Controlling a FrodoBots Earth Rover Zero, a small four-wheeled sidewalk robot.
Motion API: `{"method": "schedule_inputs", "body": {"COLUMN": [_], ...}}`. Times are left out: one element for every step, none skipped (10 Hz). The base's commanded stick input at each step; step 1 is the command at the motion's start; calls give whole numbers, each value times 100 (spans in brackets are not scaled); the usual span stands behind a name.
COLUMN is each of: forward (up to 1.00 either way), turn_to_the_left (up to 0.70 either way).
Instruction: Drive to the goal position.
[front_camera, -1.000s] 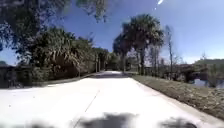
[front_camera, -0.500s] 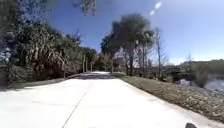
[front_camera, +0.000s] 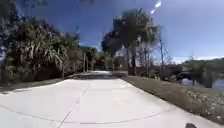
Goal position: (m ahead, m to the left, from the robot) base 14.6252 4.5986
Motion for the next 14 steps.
{"method": "schedule_inputs", "body": {"forward": [100, 100, 100, 100, 100, 100, 100, 100, 100, 100, 100, 100, 100, 100], "turn_to_the_left": [0, 0, 0, 0, 0, 0, 0, 0, 0, 0, 0, 0, 0, 0]}}
